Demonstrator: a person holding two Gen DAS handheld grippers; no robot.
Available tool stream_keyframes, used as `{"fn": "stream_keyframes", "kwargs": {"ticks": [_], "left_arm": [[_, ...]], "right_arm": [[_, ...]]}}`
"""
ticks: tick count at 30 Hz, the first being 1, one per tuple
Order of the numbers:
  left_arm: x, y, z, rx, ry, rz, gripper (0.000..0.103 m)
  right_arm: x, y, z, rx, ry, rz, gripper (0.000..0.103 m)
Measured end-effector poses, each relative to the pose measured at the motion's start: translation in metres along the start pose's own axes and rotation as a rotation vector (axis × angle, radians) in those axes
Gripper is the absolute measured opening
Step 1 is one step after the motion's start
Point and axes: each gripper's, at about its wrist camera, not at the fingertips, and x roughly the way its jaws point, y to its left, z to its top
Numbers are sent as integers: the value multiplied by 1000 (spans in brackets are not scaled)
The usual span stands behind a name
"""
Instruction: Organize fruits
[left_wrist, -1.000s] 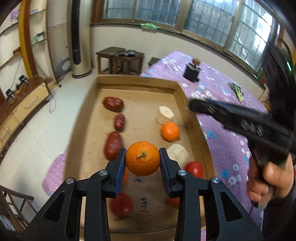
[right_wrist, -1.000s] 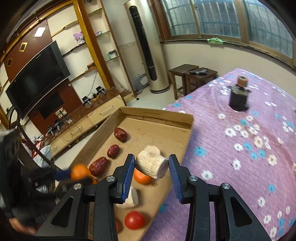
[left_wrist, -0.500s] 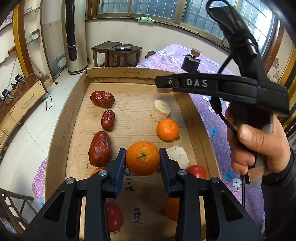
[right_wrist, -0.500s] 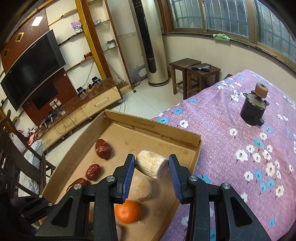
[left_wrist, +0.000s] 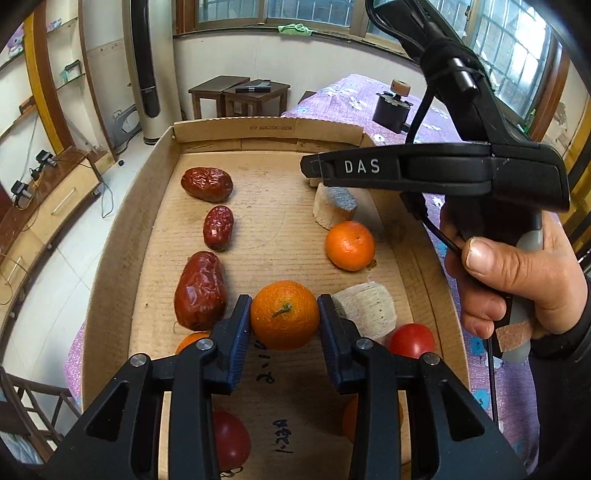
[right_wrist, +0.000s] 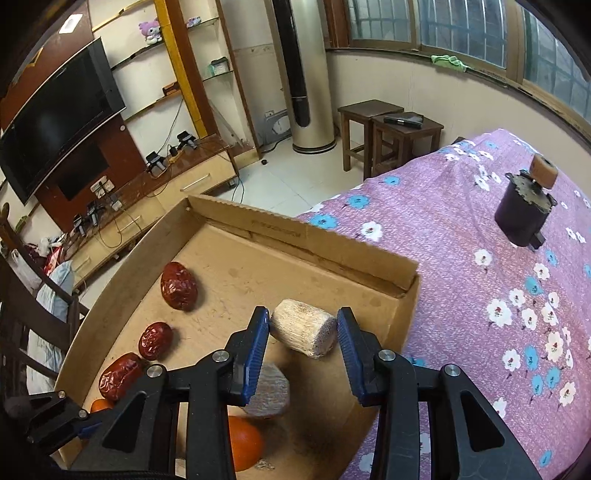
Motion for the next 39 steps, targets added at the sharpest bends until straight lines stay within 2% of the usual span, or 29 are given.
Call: {"fn": "stream_keyframes", "kwargs": {"ticks": [1, 3, 5, 8, 16, 18, 20, 26, 31, 33, 35, 39], "left_arm": [[0, 0, 0, 1, 0, 6, 34], [-2, -3, 0, 5, -2, 26, 45], [-5, -2, -1, 6, -15, 47, 62], [-13, 0, -3, -1, -31, 60, 71], [-27, -3, -12, 16, -53, 62, 71], [-31, -5, -15, 23, -61, 62, 71], [-36, -7, -19, 30, -69, 64, 71], [-45, -10, -31, 48, -73, 71, 72], [-60, -12, -47, 72, -91, 88, 72], [-67, -12, -52, 82, -104, 96, 75], [-73, -13, -59, 90, -113, 113, 82], [-78, -13, -70, 112, -96, 127, 82]], "right_arm": [[-1, 1, -1, -6, -3, -6, 40], [-1, 3, -2, -8, -6, 0, 43], [-5, 4, -4, -9, -15, 5, 50], [-12, 6, -5, -17, -28, 5, 59], [-39, 9, -18, -38, -60, 48, 60], [-48, 13, -24, -68, -66, 65, 60], [-56, 19, -32, -103, -73, 73, 65], [-85, 34, -56, -220, -107, 129, 67], [-106, 41, -82, -278, -112, 166, 74], [-111, 41, -91, -293, -106, 177, 77], [-118, 43, -100, -317, -101, 182, 82], [-135, 47, -117, -381, -107, 215, 83]]}}
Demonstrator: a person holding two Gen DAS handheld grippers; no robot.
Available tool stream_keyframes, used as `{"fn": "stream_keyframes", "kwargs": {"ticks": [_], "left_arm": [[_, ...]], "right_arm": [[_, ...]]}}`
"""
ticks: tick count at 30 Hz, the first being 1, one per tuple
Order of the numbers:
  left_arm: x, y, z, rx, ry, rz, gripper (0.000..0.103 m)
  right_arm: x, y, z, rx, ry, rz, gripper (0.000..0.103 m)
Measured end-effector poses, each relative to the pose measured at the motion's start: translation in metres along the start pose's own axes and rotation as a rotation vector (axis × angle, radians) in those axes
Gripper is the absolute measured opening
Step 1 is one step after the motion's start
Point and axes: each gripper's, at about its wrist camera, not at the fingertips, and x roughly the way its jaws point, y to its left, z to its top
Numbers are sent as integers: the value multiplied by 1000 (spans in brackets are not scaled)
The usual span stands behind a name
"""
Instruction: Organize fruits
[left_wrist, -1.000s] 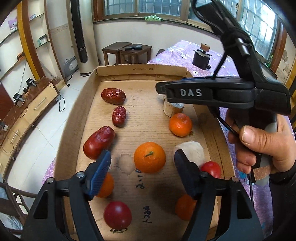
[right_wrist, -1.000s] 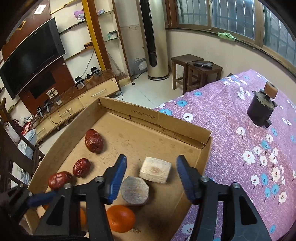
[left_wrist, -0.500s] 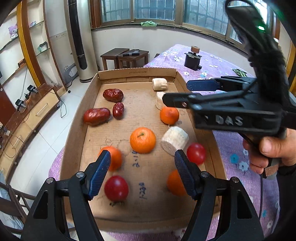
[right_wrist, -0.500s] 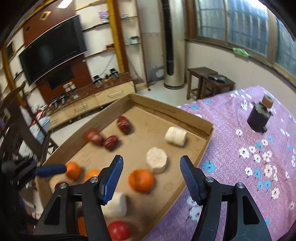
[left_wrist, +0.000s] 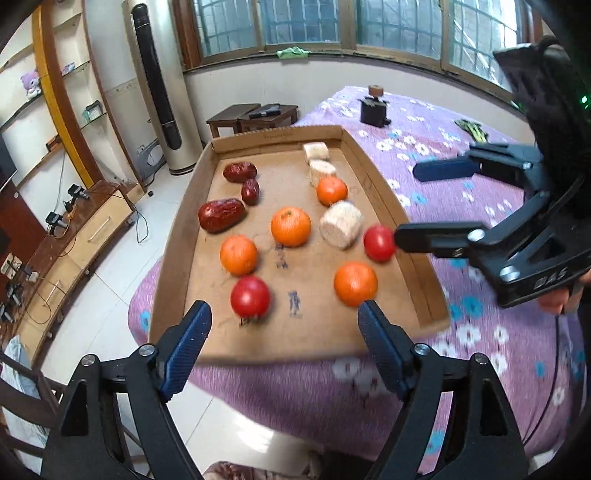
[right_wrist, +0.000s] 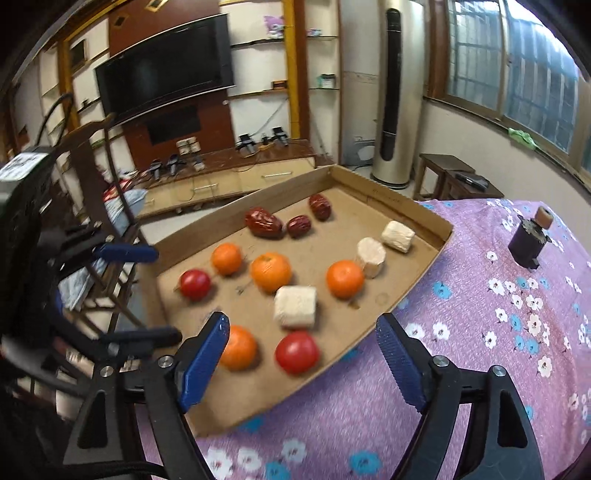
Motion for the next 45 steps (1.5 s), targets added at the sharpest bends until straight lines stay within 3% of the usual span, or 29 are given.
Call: {"fn": "stream_keyframes", "kwargs": {"ticks": [10, 30, 45], "left_arm": [[-19, -7, -18, 0, -23, 0, 82], [-35, -8, -21, -60, -61, -87, 82], [-38, -9, -21, -47, -80, -68, 82]], "right_arm": [[-20, 35, -19, -179, 9, -4, 90], [-22, 38, -34, -183, 24, -2, 90], [-20, 39, -35, -182, 27, 0, 90]]}}
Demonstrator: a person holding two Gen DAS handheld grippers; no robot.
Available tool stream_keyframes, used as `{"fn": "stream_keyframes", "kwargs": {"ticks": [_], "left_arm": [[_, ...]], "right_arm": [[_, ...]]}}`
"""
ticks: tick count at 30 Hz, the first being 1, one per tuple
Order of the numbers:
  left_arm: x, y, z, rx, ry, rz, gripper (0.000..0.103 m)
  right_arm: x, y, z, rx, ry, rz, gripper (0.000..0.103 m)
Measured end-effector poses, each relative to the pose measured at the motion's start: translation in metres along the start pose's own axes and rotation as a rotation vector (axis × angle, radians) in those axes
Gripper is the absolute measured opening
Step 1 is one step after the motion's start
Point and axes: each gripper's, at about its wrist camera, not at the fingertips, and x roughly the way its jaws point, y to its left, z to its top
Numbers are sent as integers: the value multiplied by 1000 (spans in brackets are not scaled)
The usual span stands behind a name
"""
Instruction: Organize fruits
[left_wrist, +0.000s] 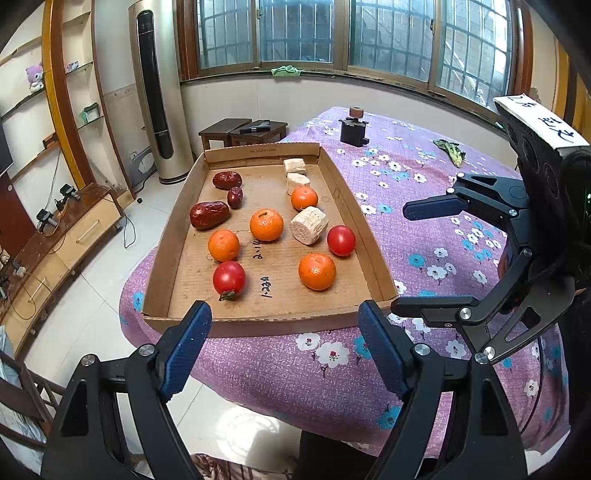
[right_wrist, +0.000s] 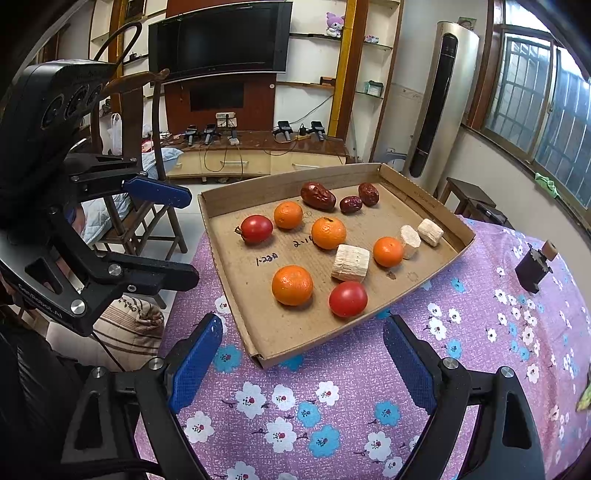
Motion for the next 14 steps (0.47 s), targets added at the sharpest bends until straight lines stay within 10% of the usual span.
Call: {"fn": "stream_keyframes", "kwargs": {"ticks": [14], "left_arm": [[-1, -3, 2, 7, -11, 21, 82]], "right_arm": [[1, 4, 0, -3, 1, 13, 90]]}}
